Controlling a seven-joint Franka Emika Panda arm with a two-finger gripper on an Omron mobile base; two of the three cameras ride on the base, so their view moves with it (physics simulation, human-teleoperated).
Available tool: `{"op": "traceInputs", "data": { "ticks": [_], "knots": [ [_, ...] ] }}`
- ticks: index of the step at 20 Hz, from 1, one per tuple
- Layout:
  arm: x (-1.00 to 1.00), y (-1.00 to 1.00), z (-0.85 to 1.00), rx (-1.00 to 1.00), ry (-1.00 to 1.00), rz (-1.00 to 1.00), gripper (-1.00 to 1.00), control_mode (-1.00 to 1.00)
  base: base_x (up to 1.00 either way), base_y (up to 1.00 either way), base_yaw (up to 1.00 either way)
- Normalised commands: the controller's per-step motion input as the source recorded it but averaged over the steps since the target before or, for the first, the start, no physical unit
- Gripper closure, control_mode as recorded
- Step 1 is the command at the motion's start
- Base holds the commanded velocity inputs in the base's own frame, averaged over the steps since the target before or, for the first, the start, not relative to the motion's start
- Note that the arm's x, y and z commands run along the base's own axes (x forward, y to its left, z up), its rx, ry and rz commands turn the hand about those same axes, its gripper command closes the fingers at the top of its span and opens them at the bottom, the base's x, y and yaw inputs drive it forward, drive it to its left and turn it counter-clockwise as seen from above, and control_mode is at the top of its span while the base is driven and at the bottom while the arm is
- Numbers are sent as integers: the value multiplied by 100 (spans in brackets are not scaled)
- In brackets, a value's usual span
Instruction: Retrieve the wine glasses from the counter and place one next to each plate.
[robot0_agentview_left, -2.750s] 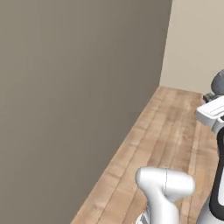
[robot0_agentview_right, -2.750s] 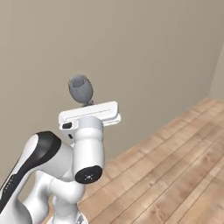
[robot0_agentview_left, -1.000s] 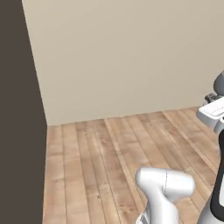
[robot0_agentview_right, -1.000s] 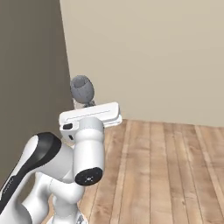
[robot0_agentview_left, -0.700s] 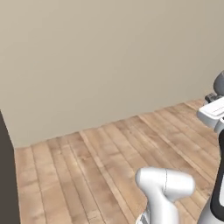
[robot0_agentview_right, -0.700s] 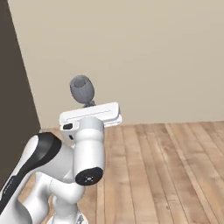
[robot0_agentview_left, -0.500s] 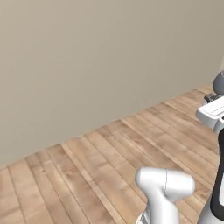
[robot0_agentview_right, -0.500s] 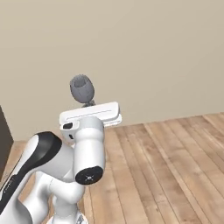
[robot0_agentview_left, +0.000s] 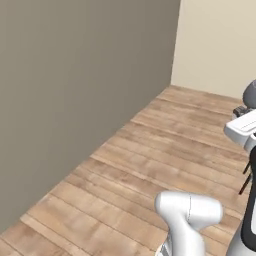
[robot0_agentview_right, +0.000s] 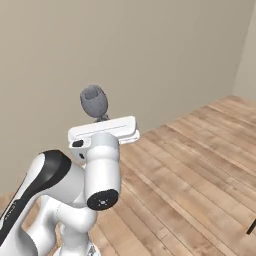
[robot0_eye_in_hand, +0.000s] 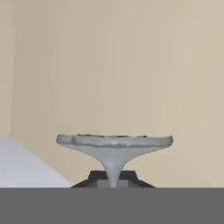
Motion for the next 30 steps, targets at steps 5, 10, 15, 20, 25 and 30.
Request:
{"op": "traceInputs", "data": {
  "ticks": [5,10,15,20,25,30],
  "knots": [
    [0,0,0,0,0,0,100,100,100,79,-67],
    [0,0,0,0,0,0,100,100,100,77,-66],
    [0,0,0,0,0,0,100,100,100,75,-59],
    [0,0,0,0,0,0,100,100,100,89,-46],
    [0,0,0,0,0,0,100,100,100,92,-45],
    [0,0,0,0,0,0,100,100,100,81,-42]
  ]
}}
